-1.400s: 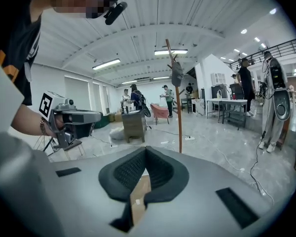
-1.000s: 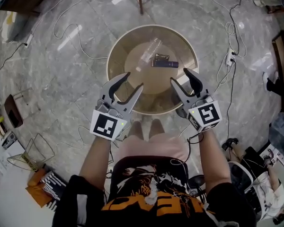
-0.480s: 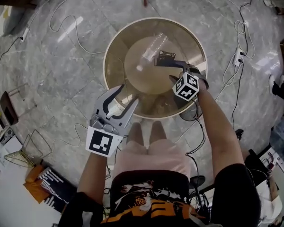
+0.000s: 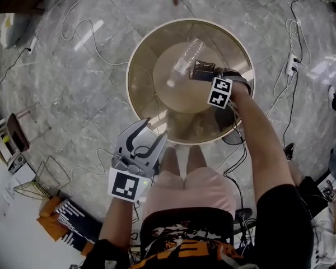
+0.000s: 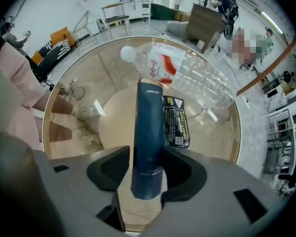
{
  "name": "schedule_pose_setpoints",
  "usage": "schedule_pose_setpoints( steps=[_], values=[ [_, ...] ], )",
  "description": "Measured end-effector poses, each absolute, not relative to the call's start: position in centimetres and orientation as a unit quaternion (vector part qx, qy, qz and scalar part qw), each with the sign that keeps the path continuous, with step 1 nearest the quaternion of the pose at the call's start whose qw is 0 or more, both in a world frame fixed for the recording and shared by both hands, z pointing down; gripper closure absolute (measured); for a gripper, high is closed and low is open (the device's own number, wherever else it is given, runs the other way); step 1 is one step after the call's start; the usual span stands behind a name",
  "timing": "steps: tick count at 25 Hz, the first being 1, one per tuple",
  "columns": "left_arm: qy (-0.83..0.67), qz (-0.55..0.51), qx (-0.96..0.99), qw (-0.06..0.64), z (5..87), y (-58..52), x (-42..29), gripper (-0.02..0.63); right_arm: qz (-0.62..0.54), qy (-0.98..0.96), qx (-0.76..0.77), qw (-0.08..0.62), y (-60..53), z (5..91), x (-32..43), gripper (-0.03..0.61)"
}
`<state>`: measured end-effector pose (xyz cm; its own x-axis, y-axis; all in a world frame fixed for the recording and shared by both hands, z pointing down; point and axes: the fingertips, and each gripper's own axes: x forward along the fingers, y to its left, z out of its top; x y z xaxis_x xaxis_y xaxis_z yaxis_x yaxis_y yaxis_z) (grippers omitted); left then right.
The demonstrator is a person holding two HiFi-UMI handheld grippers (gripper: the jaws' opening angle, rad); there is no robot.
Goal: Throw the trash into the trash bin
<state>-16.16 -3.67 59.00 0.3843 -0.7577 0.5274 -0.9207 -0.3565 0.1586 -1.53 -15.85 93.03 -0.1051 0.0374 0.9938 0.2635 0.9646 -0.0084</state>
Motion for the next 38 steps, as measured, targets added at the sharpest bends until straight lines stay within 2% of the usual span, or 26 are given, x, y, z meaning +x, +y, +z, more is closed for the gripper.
schedule_pose_setpoints(
  steps=[4, 5, 11, 14, 17, 19, 22, 25, 33, 34, 35, 36, 37, 38],
  values=[
    [-0.497, 0.21, 0.818, 0.199, 58.7, -4.3, -15.3, 0.413, -0.047, -0.758, -0.081, 0.646, -15.2, 92.5, -1.6, 0.542],
    [-0.492, 0.213, 0.821, 0.195, 58.6, -4.4, -15.1, 0.414, -0.04, -0.767, -0.072, 0.636, -15.2, 92.0, -1.7, 0.552],
    [-0.495, 0.187, 0.822, 0.209, 57.7, -5.0, -13.3, 0.419, 0.027, -0.796, -0.003, 0.605, -14.1, 89.1, 1.2, 0.558],
    [-0.507, 0.155, 0.816, 0.229, 57.3, -5.6, -12.3, 0.422, 0.133, -0.807, 0.129, 0.56, -13.7, 86.6, 5.4, 0.558],
    [-0.487, 0.158, 0.834, 0.208, 56.0, -6.2, -10.4, 0.425, 0.266, -0.766, 0.28, 0.513, -9.7, 85.4, 13.6, 0.558],
    [-0.458, 0.16, 0.852, 0.196, 55.2, -7.1, -8.1, 0.426, 0.321, -0.722, 0.331, 0.517, -5.0, 85.7, 20.3, 0.558],
    [-0.429, 0.167, 0.868, 0.185, 54.2, -7.9, -3.9, 0.426, 0.372, -0.671, 0.36, 0.531, 0.8, 86.3, 28.0, 0.557],
    [-0.399, 0.178, 0.883, 0.17, 53.9, -8.2, -0.3, 0.428, 0.383, -0.645, 0.386, 0.537, 3.9, 87.5, 32.1, 0.557],
    [-0.332, 0.198, 0.908, 0.159, 55.2, -7.2, 5.9, 0.428, 0.409, -0.61, 0.425, 0.529, 7.2, 91.4, 33.5, 0.534],
    [-0.331, 0.2, 0.908, 0.162, 55.5, -6.9, 6.1, 0.428, 0.411, -0.607, 0.429, 0.528, 7.3, 91.9, 33.7, 0.515],
    [-0.329, 0.203, 0.908, 0.163, 55.7, -6.6, 6.2, 0.429, 0.416, -0.604, 0.432, 0.525, 7.4, 92.4, 33.8, 0.455],
    [-0.328, 0.206, 0.907, 0.163, 55.9, -6.4, 6.2, 0.428, 0.425, -0.6, 0.432, 0.523, 7.5, 92.8, 34.0, 0.362],
    [-0.327, 0.209, 0.907, 0.164, 56.0, -6.2, 6.1, 0.428, 0.433, -0.596, 0.431, 0.521, 7.7, 93.0, 34.1, 0.32],
    [-0.328, 0.211, 0.906, 0.165, 56.1, -6.1, 5.9, 0.428, 0.439, -0.592, 0.429, 0.522, 7.8, 93.2, 34.2, 0.313]
  ],
)
